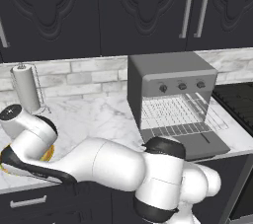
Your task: Pick up the bagel from the plate, place it on the toaster oven rack, close the door, and set the timer.
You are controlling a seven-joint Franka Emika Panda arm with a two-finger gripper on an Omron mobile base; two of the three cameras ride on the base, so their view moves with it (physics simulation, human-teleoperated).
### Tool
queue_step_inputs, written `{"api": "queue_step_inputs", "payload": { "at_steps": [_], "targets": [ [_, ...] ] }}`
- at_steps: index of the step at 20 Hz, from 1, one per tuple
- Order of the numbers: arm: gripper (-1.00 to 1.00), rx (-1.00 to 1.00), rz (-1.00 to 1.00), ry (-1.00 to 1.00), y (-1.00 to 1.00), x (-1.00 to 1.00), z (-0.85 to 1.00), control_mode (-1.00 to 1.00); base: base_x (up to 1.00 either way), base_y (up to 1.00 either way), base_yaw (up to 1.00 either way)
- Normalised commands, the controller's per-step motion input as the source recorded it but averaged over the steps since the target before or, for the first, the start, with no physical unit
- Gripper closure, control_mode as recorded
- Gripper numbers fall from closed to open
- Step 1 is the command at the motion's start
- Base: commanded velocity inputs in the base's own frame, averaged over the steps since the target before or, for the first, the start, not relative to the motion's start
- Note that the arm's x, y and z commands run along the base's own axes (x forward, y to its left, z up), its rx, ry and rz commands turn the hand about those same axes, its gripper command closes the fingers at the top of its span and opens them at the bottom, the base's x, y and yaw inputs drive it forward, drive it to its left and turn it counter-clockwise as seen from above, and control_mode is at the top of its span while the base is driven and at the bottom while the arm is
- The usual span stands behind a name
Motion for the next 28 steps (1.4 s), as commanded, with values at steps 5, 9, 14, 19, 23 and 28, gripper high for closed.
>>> {"api": "queue_step_inputs", "payload": {
  "at_steps": [5, 9, 14, 19, 23, 28],
  "targets": [
    [-1.0, -0.04, 0.08, 0.0, 0.37, 0.27, -0.06, -1.0, 0.0, 0.0, 0.0],
    [-1.0, -0.07, 0.0, 0.0, 0.23, 0.24, -0.09, -1.0, 0.0, 0.0, 0.0],
    [-1.0, -0.06, 0.0, 0.0, 0.01, 0.12, -0.35, -1.0, 0.0, 0.0, 0.0],
    [-1.0, 0.0, 0.01, 0.0, -0.05, 0.28, -0.35, -1.0, 0.0, 0.0, 0.0],
    [-1.0, 0.0, 0.06, 0.0, 0.0, 0.33, -0.21, -1.0, 0.0, 0.0, 0.0],
    [-1.0, 0.0, 0.07, 0.0, 0.01, 0.25, -0.21, -1.0, 0.0, 0.0, 0.0]
  ]
}}
